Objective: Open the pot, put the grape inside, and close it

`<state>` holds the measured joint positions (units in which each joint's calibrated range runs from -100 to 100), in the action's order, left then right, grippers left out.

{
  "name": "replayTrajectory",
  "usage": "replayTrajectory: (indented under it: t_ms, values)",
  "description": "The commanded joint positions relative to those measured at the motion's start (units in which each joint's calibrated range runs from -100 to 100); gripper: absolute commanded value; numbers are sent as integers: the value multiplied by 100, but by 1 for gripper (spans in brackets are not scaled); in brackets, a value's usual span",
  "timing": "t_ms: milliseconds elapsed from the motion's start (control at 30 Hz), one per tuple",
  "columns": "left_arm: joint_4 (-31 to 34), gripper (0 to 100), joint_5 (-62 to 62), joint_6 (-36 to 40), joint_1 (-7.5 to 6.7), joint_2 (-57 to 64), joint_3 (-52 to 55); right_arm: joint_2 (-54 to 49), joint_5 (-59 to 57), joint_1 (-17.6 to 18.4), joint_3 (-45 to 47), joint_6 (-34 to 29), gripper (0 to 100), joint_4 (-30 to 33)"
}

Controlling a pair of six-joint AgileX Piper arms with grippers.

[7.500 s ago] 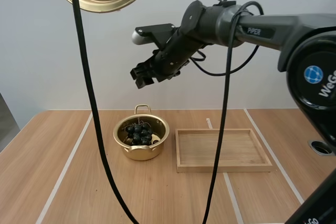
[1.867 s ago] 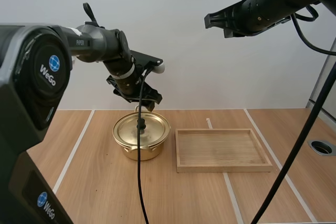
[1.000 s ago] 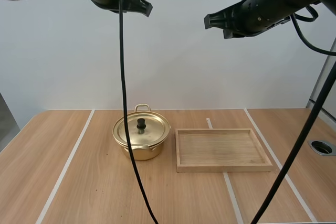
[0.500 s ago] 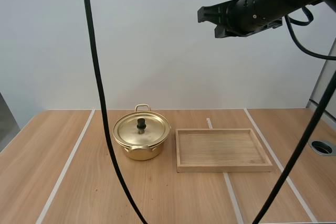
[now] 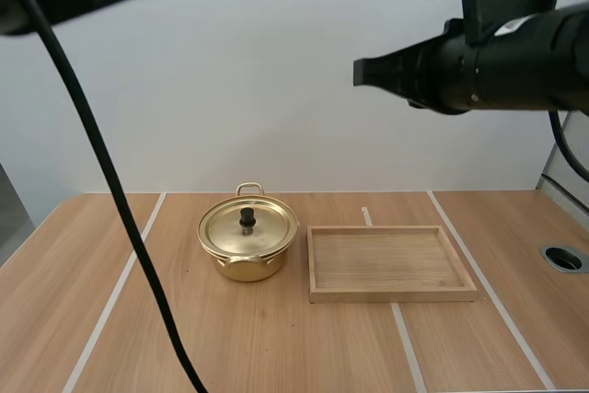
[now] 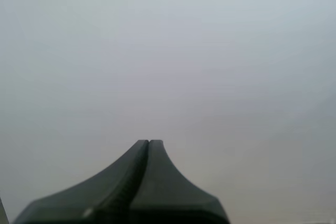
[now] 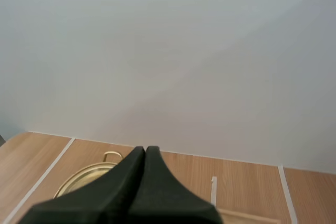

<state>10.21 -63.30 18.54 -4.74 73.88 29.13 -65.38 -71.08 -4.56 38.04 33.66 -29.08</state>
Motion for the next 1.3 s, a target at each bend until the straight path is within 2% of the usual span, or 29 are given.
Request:
replayTrajectory:
  t_ms: [0,167,333,433,967,1267]
  values:
    - [80,0,226,118,-10,334,730,-470,311,-17,478,58,0,92]
    - [125,0,1026,118,-3,774,2077,-1066,684,-17,1245,68,0,472]
    - [125,0,1838,118,226,865,3301,-1291,1038,-17,1947,378,0,589]
    - [125,0,2459,118,301,865,3976,-1291,1052,-17,2202,471,0,589]
    - [125,0,5594,-76,312,865,6901,-1291,2288,-17,3633,471,0,723]
    - [111,0,5496,-76,312,865,7087,-1291,2480,-17,3941,471,0,932]
